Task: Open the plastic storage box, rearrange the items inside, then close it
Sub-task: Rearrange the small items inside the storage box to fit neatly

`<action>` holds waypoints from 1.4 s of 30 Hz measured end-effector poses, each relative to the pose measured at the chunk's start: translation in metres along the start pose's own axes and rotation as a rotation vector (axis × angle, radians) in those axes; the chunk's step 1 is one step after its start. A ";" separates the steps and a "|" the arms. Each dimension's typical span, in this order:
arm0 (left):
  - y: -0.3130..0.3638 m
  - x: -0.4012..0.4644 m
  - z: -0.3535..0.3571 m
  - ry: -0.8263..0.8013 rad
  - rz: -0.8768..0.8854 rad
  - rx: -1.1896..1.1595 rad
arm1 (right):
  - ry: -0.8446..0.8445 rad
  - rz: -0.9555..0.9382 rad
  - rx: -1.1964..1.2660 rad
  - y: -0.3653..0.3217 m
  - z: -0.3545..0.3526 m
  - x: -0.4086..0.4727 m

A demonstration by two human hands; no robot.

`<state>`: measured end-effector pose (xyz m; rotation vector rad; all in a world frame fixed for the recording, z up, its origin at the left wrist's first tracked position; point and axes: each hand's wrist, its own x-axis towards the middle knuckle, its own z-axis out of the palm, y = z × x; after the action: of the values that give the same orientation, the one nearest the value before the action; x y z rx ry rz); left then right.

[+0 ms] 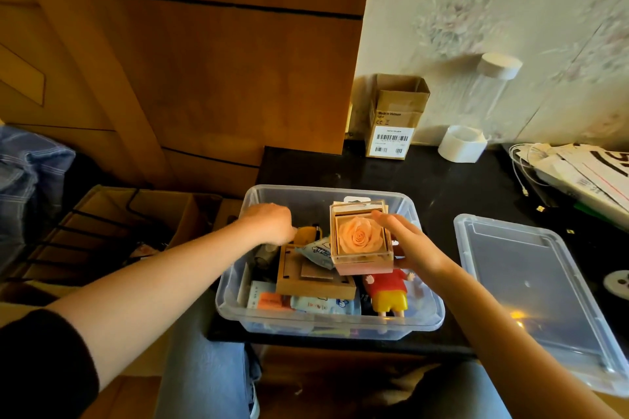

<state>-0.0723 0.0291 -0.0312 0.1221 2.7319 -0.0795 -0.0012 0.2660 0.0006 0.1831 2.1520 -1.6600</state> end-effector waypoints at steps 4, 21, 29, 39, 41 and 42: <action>0.014 0.006 0.024 0.010 -0.131 0.194 | 0.005 0.011 -0.003 0.001 0.000 -0.001; 0.008 -0.008 -0.011 -0.020 0.321 -0.657 | -0.016 -0.008 0.053 0.001 -0.005 -0.005; 0.003 -0.013 0.002 -0.086 0.014 0.023 | -0.024 -0.005 0.042 0.001 -0.005 -0.004; 0.005 -0.035 0.013 -0.184 0.198 0.464 | -0.024 0.000 0.023 0.001 -0.003 -0.004; 0.003 -0.038 0.011 -0.193 0.216 0.465 | -0.020 0.008 0.022 0.002 -0.003 -0.003; 0.003 -0.039 0.009 -0.214 0.223 0.471 | -0.019 0.010 0.021 0.002 -0.002 -0.003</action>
<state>-0.0330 0.0290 -0.0246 0.5158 2.4197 -0.6327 0.0017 0.2692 0.0005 0.1823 2.1174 -1.6723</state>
